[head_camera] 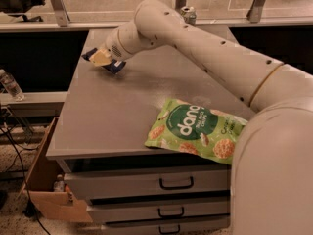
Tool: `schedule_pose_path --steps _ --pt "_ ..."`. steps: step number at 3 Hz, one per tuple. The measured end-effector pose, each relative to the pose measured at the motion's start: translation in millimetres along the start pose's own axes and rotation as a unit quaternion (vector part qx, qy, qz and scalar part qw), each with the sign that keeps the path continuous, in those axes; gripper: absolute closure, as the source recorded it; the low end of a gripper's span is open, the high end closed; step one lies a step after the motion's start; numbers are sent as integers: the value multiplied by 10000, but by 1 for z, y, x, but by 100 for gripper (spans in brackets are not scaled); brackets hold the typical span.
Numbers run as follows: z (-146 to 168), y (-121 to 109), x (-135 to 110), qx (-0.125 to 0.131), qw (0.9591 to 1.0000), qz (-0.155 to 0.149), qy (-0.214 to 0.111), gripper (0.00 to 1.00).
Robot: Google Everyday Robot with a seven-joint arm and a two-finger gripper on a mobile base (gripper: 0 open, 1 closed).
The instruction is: Pick rxbar blueberry
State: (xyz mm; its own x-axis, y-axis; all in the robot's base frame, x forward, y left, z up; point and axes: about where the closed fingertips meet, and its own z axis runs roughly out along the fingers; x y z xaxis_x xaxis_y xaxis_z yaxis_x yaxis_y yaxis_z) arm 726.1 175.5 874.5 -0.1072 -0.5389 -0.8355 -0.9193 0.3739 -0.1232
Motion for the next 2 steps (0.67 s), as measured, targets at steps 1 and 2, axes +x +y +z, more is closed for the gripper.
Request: schedule_pose_path --steps 1,2 --pt "-32 -13 -11 214 9995 -224 -100 100" --pt "-73 -27 -21 443 9975 -394 -383 100"
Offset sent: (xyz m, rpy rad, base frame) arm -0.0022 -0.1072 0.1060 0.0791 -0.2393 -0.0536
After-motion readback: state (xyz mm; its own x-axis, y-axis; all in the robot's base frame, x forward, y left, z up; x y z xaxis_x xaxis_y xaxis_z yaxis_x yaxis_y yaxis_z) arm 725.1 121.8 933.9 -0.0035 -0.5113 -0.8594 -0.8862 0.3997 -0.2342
